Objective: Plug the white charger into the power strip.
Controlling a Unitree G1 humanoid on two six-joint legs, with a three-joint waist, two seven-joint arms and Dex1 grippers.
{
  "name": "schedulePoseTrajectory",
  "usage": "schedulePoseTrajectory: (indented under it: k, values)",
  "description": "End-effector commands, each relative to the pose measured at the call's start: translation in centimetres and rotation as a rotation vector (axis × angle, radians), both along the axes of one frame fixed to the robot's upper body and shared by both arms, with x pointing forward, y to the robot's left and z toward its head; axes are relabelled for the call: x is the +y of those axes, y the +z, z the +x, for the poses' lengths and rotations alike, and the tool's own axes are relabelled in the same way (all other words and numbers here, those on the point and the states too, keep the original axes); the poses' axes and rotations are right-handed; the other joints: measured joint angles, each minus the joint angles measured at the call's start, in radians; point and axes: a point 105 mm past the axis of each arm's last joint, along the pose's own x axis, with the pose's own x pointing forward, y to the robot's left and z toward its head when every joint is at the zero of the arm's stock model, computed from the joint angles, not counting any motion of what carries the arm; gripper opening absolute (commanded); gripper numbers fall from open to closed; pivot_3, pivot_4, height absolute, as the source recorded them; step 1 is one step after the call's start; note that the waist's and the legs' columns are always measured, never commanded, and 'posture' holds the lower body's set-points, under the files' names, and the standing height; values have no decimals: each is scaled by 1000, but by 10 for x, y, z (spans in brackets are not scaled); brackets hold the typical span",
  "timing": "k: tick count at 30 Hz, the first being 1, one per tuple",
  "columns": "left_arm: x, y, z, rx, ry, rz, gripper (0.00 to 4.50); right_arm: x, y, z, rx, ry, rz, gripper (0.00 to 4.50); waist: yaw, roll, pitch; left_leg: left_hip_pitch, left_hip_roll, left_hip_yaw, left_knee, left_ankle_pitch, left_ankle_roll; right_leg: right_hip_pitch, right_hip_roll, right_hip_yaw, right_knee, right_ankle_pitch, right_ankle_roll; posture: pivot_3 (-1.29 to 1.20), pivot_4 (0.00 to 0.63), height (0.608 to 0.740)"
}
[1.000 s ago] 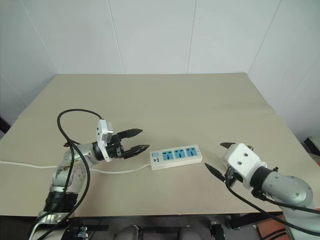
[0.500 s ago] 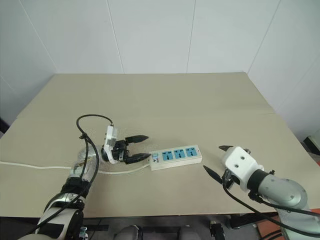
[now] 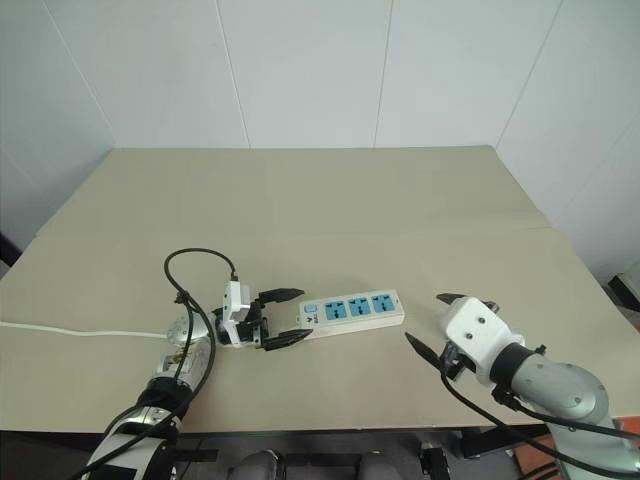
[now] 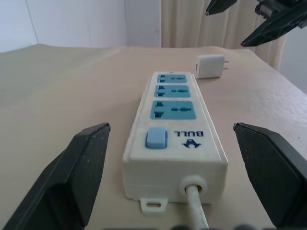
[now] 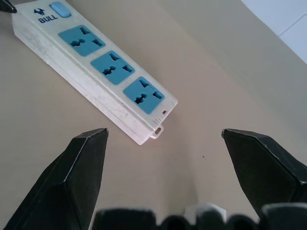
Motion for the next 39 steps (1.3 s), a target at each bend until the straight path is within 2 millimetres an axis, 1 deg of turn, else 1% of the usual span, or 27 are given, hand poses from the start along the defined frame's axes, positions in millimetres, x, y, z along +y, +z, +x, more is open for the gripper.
schedulePoseTrajectory:
  k: [1,6,14,18,25,28,30,31,34,36,38,39]
  values:
    - [-5,-8,-1,13,22,1,4475,3,13,1,-72,12,-12,4500,1,0,0,0,0,0,0,0,0,0,0,0,0,0,0,0,150,740]
    - [-10,-13,1,47,31,0,4475,1,12,2,-74,5,-13,4500,3,4,-5,1,0,0,0,0,0,1,0,0,0,-2,3,0,150,740]
    - [-9,-13,-9,127,-126,43,4475,2,12,1,-79,-3,-11,4500,0,6,-8,1,0,0,0,0,0,1,0,0,0,-2,3,0,150,740]
    - [-7,-17,-6,118,-111,79,4475,2,13,1,-83,-6,-9,4500,0,6,-8,1,0,0,0,0,0,0,0,0,0,-2,3,0,150,740]
    - [-9,-23,0,112,-72,109,4475,2,14,2,-89,-12,-5,4500,1,5,-11,1,0,0,0,0,0,1,0,0,0,-2,3,0,150,740]
    - [-10,-24,-4,115,-104,112,3835,1,14,2,-89,-14,-5,4500,1,5,-12,1,0,0,0,0,0,1,0,0,0,-2,4,0,150,740]
    - [-10,-26,-4,108,-94,123,3273,2,15,2,-91,-13,-4,4500,1,5,-12,1,0,0,0,0,0,1,0,0,0,-2,4,0,150,740]
    - [-10,-27,-3,104,-87,127,3185,2,16,2,-94,-12,-1,4500,1,5,-12,1,0,0,0,0,0,1,0,0,0,-2,4,0,150,740]
    - [-11,-26,-5,96,-111,142,3186,2,18,3,-90,-12,-3,4500,1,4,-12,1,0,0,0,0,0,1,0,0,0,-2,4,0,150,740]
    - [-11,-24,-6,77,-121,149,3186,0,16,2,-25,-34,-18,4500,1,4,-12,1,0,0,0,0,0,1,0,0,0,-2,4,0,150,740]
    - [-10,-23,-7,64,-142,163,3186,-1,19,2,11,-44,-28,4500,1,4,-12,1,0,0,0,0,0,0,0,0,0,-2,4,0,150,740]
    - [-9,-23,-10,66,-173,177,3186,-4,22,3,63,-55,-46,4500,1,4,-12,1,0,0,0,0,0,0,0,0,0,-2,3,0,150,740]
